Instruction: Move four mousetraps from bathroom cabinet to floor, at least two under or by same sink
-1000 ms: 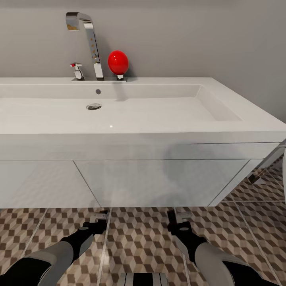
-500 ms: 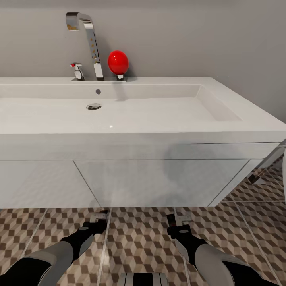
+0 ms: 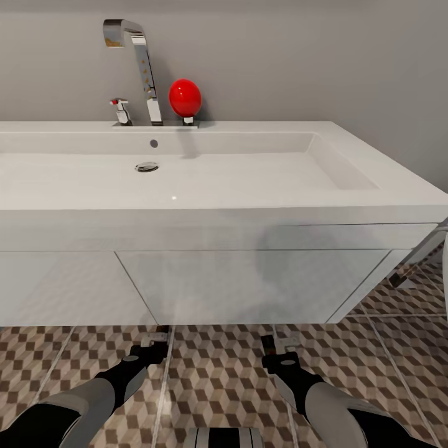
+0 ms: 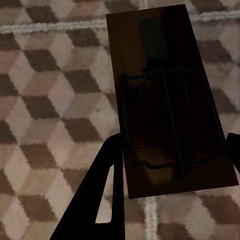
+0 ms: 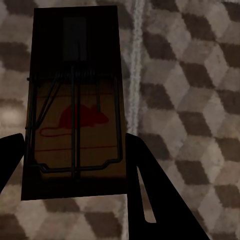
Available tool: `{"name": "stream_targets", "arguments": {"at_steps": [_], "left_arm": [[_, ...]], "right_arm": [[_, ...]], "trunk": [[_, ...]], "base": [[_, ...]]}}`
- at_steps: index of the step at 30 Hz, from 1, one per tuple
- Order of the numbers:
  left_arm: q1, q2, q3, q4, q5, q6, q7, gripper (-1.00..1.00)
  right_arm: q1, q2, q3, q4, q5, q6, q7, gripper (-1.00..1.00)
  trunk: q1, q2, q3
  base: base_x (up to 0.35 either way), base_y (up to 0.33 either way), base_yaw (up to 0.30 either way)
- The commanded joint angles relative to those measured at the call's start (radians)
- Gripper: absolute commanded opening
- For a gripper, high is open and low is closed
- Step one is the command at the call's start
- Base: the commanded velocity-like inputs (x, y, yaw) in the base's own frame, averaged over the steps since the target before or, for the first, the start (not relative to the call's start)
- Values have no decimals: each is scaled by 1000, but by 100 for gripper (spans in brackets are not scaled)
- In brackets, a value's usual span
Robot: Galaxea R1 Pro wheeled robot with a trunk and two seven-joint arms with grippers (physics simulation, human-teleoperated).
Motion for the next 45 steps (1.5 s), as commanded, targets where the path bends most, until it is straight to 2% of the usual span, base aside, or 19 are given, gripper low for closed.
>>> {"name": "stream_targets", "arguments": {"at_steps": [1, 45], "left_arm": [[0, 0, -9, 1, 9, -3, 3, -100], [0, 0, -9, 1, 8, 1, 3, -100]], "right_arm": [[0, 0, -8, 0, 8, 0, -5, -100], [0, 0, -8, 0, 14, -2, -5, -100]], "trunk": [[0, 0, -1], [0, 0, -1]], "base": [[0, 0, 0], [39, 0, 0]]}}
